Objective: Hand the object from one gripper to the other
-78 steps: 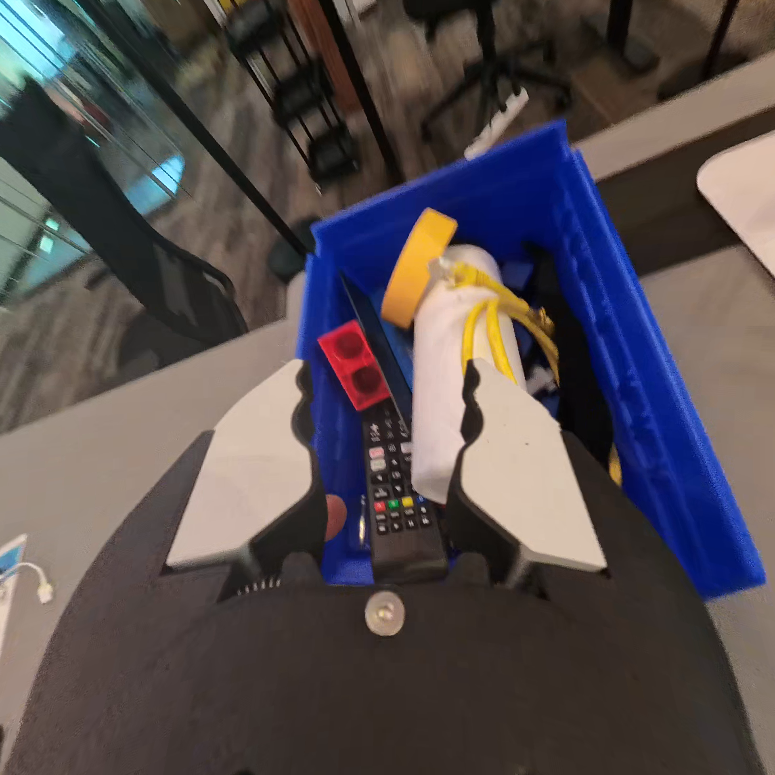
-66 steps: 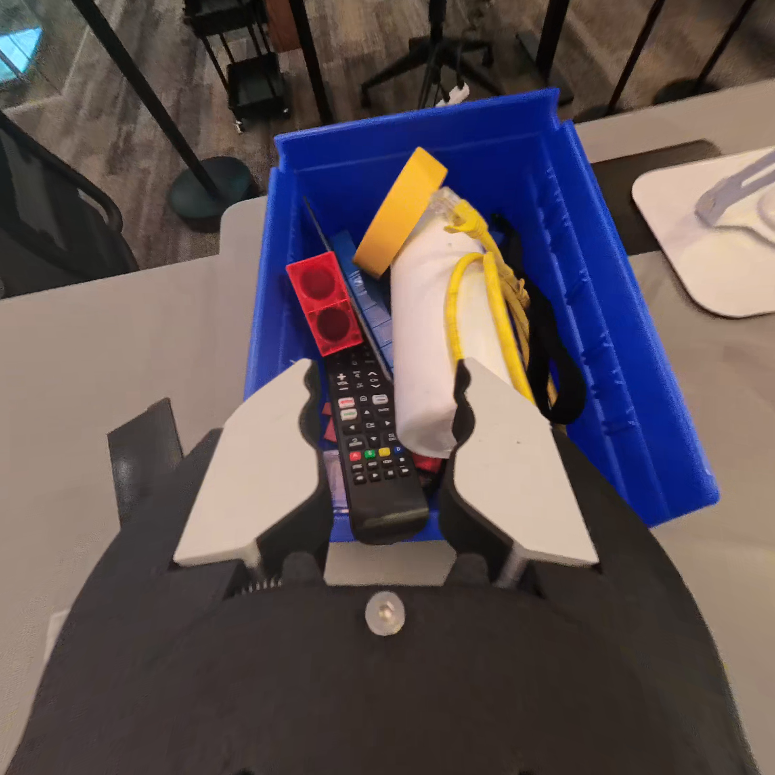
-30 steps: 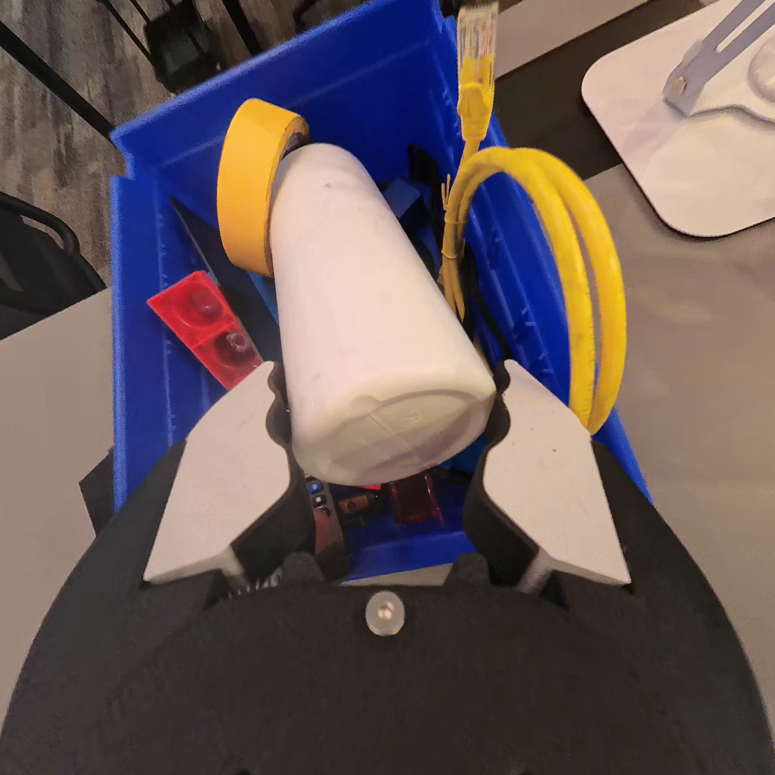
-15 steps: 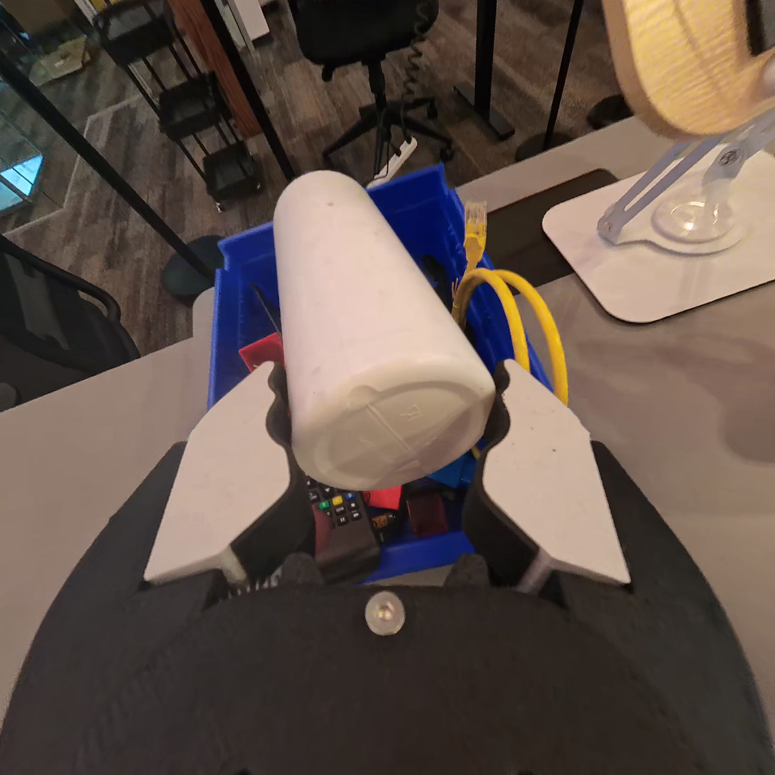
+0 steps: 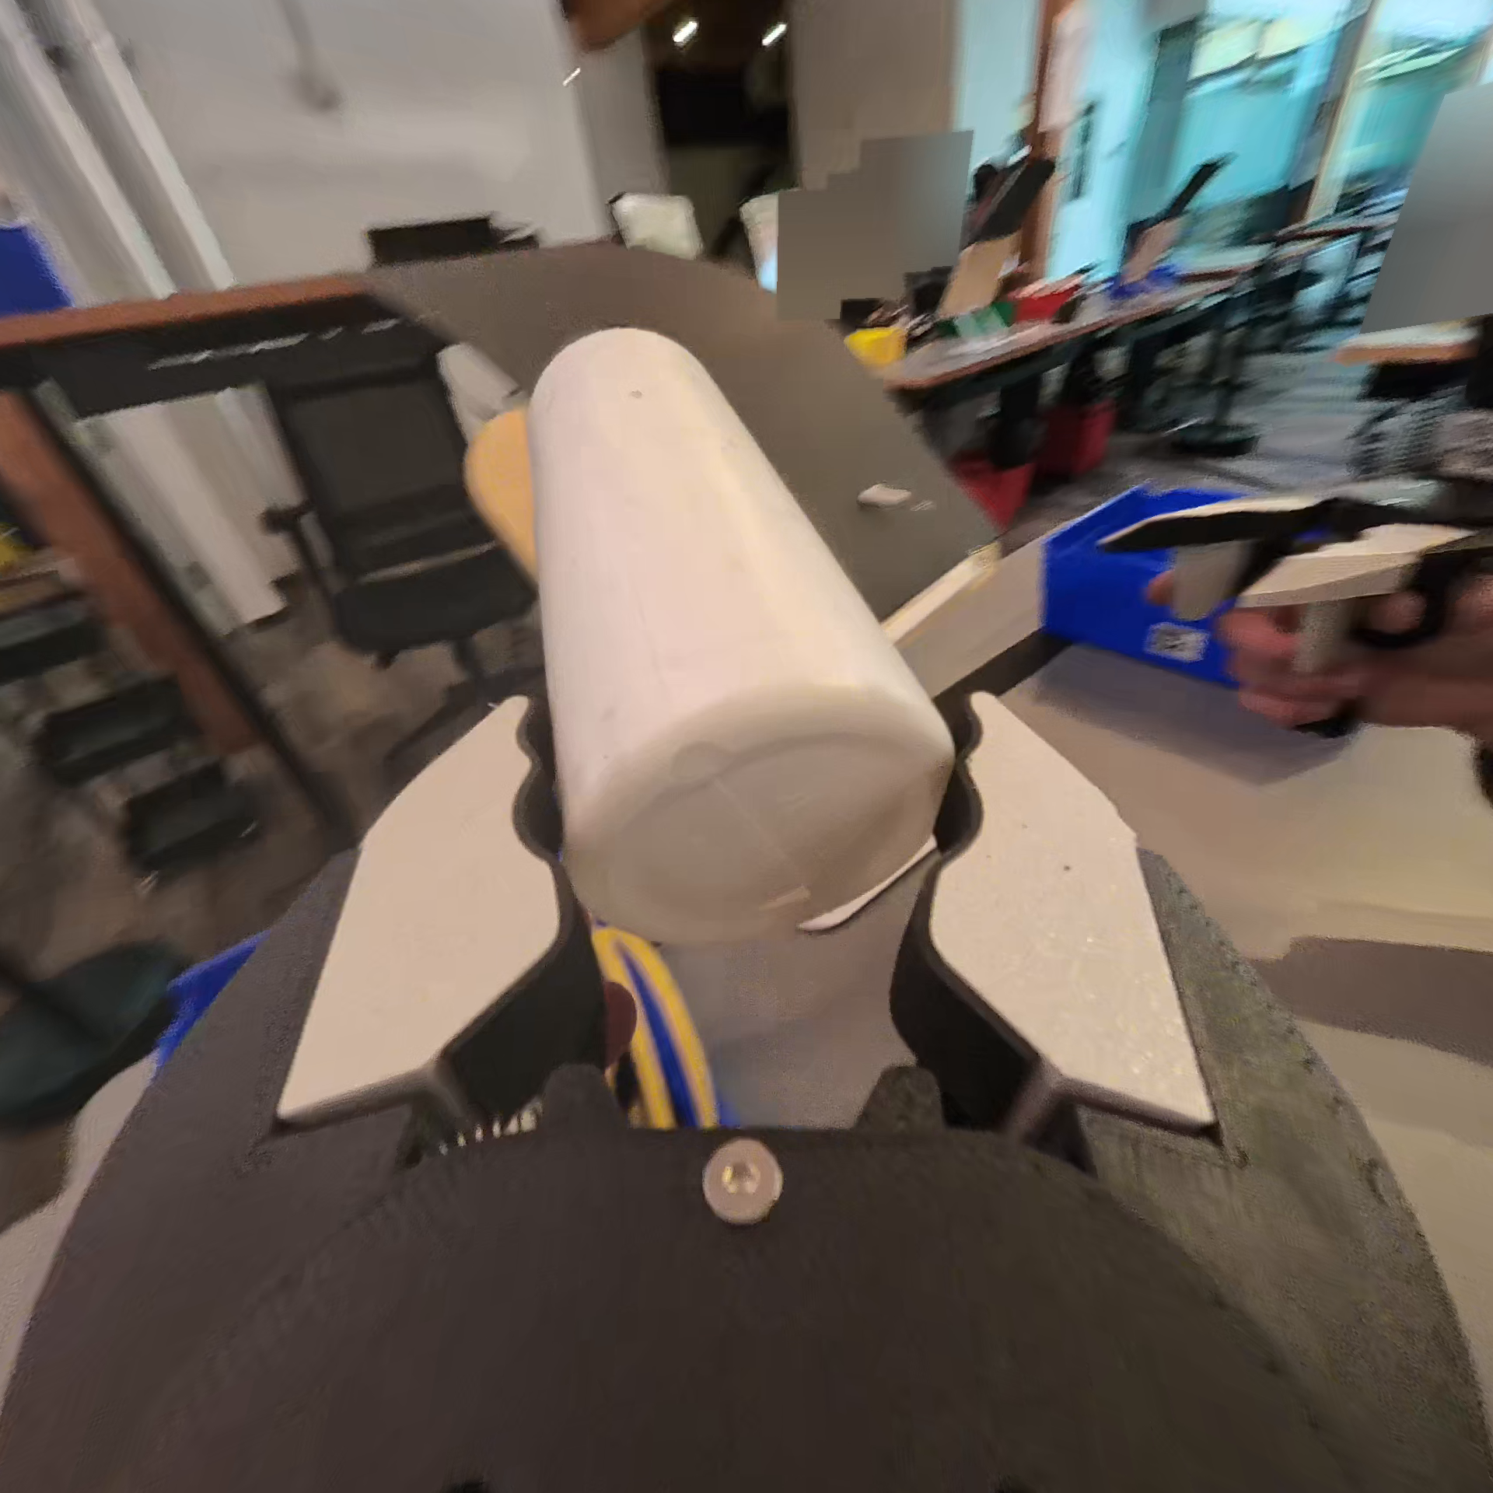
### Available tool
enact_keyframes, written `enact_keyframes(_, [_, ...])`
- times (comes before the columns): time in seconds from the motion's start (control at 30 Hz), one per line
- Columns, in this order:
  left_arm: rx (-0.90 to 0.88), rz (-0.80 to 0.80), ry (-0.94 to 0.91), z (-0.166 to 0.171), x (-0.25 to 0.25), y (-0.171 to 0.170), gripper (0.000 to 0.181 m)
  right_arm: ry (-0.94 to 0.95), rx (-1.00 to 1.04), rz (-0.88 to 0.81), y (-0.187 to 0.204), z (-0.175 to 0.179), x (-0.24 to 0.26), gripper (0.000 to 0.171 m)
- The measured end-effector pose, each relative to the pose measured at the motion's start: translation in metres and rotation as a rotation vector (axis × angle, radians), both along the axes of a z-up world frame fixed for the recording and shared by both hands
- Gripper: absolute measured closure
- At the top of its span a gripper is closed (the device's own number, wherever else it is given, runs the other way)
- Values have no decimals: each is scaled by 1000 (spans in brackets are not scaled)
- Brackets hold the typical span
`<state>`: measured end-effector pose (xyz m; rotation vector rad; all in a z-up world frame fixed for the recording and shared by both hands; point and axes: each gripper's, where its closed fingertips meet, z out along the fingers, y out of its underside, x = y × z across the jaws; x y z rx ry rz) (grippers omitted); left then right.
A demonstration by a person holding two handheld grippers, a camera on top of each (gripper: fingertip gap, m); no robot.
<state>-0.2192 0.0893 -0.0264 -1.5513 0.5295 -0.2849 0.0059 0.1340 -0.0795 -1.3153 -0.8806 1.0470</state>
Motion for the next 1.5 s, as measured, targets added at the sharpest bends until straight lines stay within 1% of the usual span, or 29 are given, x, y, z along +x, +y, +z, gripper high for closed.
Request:
enact_keyframes(0.07, [33,-135,-23,9,36,-9,89,95,-31,40,-7,16,1,87])
enact_keyframes(0.17, [61,-318,-58,13,91,-19,89,234,-94,108,-17,36,3,78])
enact_keyframes(0.3, [61,-527,-138,3,157,-27,89,415,-200,200,-24,54,6,62])
enact_keyframes(0.4, [44,-631,-208,-8,194,-32,89,508,-247,269,-31,59,4,54])
enact_keyframes(0.5, [27,-688,-203,-24,219,-35,90,614,-266,300,-33,65,9,60])
enact_keyframes(0.6, [1,-719,-199,-39,233,-35,89,650,-279,304,-32,64,10,66])
enact_keyframes(0.73, [-18,-736,-242,-48,240,-32,89,688,-290,301,-28,63,17,71])
enact_keyframes(0.83, [-23,-741,-246,-54,240,-30,89,650,-288,293,-27,61,15,72])
enact_keyframes(0.9, [-42,-741,-215,-59,242,-29,89,617,-277,298,-28,60,13,73])
enact_keyframes(0.97, [-111,-804,-177,-68,242,-36,89,572,-249,299,-30,60,12,73])
enact_keyframes(1.03, [-133,-812,-141,-71,232,-36,86,470,-200,263,-29,54,9,74])
enact_keyframes(1.1, [-133,-776,-127,-65,214,-31,82,383,-158,244,-28,49,9,75])
enact_keyframes(1.27, [-72,-647,-188,-29,172,-22,85,138,-61,218,-31,26,2,75])
enact_keyframes(1.37, [-74,-593,-173,-19,170,-22,82,-25,14,227,-40,6,-10,75])
enact_keyframes(1.5, [-76,-591,-135,-16,188,-28,72,-157,44,272,-54,-19,-29,75])
